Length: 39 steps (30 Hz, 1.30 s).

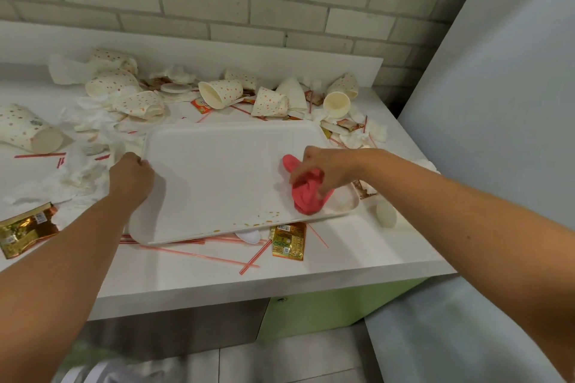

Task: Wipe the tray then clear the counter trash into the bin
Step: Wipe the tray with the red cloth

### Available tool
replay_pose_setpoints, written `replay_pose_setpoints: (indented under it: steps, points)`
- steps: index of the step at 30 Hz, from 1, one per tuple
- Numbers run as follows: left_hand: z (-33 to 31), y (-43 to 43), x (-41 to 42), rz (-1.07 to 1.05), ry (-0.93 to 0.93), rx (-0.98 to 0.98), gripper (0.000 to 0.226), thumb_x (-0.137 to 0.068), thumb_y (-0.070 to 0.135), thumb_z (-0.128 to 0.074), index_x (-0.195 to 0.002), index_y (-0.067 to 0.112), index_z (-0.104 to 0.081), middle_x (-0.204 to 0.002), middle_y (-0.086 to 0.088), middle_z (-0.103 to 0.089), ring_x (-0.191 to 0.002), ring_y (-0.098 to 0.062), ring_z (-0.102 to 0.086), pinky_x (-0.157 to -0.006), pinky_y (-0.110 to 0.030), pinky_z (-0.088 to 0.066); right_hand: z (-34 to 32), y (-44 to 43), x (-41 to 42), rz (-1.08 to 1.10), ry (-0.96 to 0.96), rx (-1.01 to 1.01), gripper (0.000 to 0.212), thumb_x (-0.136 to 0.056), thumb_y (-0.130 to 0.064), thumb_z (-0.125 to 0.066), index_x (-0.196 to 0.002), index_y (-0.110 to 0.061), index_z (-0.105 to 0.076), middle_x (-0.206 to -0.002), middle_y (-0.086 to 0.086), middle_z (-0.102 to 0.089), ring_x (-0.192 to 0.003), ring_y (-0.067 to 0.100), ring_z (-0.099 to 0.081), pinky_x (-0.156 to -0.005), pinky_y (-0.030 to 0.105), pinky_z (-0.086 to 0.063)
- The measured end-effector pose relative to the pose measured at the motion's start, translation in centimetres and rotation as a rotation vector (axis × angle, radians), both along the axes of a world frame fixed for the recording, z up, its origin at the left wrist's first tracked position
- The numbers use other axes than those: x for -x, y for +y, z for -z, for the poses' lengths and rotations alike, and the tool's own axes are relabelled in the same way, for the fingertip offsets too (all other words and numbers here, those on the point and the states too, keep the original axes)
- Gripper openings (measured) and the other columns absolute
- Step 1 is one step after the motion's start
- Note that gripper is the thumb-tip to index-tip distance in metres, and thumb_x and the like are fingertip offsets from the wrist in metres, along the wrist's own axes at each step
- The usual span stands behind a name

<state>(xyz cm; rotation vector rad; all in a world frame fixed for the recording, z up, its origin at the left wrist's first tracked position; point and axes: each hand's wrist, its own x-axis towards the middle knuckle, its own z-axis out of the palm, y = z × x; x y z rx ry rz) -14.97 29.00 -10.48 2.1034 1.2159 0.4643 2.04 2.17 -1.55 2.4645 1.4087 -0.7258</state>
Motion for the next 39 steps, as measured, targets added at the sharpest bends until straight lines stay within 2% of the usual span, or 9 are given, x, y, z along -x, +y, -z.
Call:
replay_pose_setpoints:
  steps: [6, 10, 17, 21, 25, 29, 33, 37, 39]
  points:
    - [0.0, -0.1, 0.2, -0.024, -0.056, 0.063, 0.031, -0.099, 0.014, -0.035, -0.113, -0.008, -0.05, -0.11, -0.028, -0.053, -0.097, -0.037, -0.049, -0.077, -0.034, -0.033, 2.8, 0.8, 0.8, -0.005, -0.041, -0.088, 0.041, -0.08, -0.011, -0.069, -0.118, -0.019, -0.058, -0.104, -0.001, -0.033, -0.09, 0.017, -0.042, -0.07, 0.024, -0.036]
    - [0.2, 0.0, 0.2, -0.025, -0.055, 0.062, 0.031, -0.099, 0.014, -0.035, -0.113, -0.009, -0.05, -0.119, -0.031, -0.052, -0.111, -0.042, -0.048, -0.091, -0.042, -0.038, 1.8, 0.5, 0.0, 0.119, 0.031, -0.26, 0.018, -0.084, -0.018, -0.064, -0.101, -0.016, -0.056, -0.085, -0.007, -0.047, -0.087, 0.017, -0.047, -0.063, 0.02, -0.035]
    - [-0.1, -0.4, 0.1, -0.041, -0.061, 0.091, 0.015, -0.099, 0.015, -0.035, -0.097, 0.006, -0.046, -0.111, -0.026, -0.052, -0.105, -0.04, -0.049, -0.086, -0.038, -0.037, 1.3, -1.8, -1.4, 0.322, -0.053, -0.02, 0.026, -0.093, -0.042, -0.046, -0.104, -0.019, -0.043, -0.109, 0.008, -0.056, -0.09, 0.023, -0.051, -0.073, 0.032, -0.042]
    - [0.0, -0.2, 0.1, -0.055, -0.057, 0.074, 0.031, -0.099, 0.015, -0.036, -0.116, -0.007, -0.051, -0.123, -0.029, -0.052, -0.105, -0.04, -0.049, -0.081, -0.037, -0.036, 2.2, -2.1, -0.1, 0.352, -0.016, -0.029, 0.037, -0.096, -0.041, -0.043, -0.12, -0.012, -0.04, -0.103, 0.008, -0.052, -0.087, 0.022, -0.048, -0.071, 0.03, -0.037]
    - [0.1, 0.2, 0.1, -0.038, -0.047, 0.067, 0.032, -0.099, 0.015, -0.038, -0.116, -0.008, -0.051, -0.122, -0.029, -0.052, -0.112, -0.042, -0.049, -0.083, -0.038, -0.036, 3.8, -0.9, 1.7, 0.257, -0.077, -0.043, 0.043, -0.095, -0.035, -0.049, -0.128, -0.01, -0.038, -0.123, 0.014, -0.044, -0.1, 0.028, -0.051, -0.075, 0.03, -0.038]
    - [0.3, 0.4, 0.1, -0.031, -0.049, 0.073, 0.032, -0.099, 0.015, -0.037, -0.116, -0.007, -0.051, -0.121, -0.03, -0.053, -0.106, -0.042, -0.05, -0.077, -0.035, -0.032, 4.0, 0.5, 3.0, 0.309, -0.022, -0.183, 0.035, -0.096, -0.03, -0.049, -0.123, -0.008, -0.04, -0.124, 0.016, -0.045, -0.1, 0.03, -0.052, -0.075, 0.031, -0.038]
    - [0.5, 0.2, 0.1, -0.014, -0.065, 0.052, 0.03, -0.099, 0.015, -0.036, -0.114, -0.007, -0.051, -0.12, -0.031, -0.052, -0.086, -0.028, -0.04, -0.075, -0.031, -0.03, 1.3, 0.9, 2.5, 0.551, 0.301, -0.435, 0.021, -0.096, -0.024, -0.05, -0.11, -0.01, -0.041, -0.106, 0.017, -0.056, -0.081, 0.035, -0.065, -0.075, 0.042, -0.058]
    - [0.6, 0.4, 0.1, -0.015, -0.062, 0.05, 0.031, -0.099, 0.016, -0.036, -0.115, -0.007, -0.05, -0.12, -0.031, -0.052, -0.104, -0.043, -0.049, -0.081, -0.039, -0.036, -1.3, 0.6, 0.1, 0.434, 0.042, -0.447, 0.023, -0.095, -0.023, -0.05, -0.109, -0.007, -0.044, -0.115, 0.016, -0.057, -0.097, 0.031, -0.061, -0.087, 0.043, -0.052]
    - [0.6, 0.5, 0.1, -0.018, -0.064, 0.054, 0.031, -0.099, 0.016, -0.036, -0.115, -0.008, -0.05, -0.121, -0.03, -0.051, -0.111, -0.043, -0.048, -0.089, -0.042, -0.038, -1.1, 0.1, -0.7, 0.393, -0.025, -0.389, 0.022, -0.094, -0.024, -0.052, -0.107, -0.009, -0.043, -0.114, 0.014, -0.057, -0.092, 0.025, -0.056, -0.082, 0.036, -0.051]
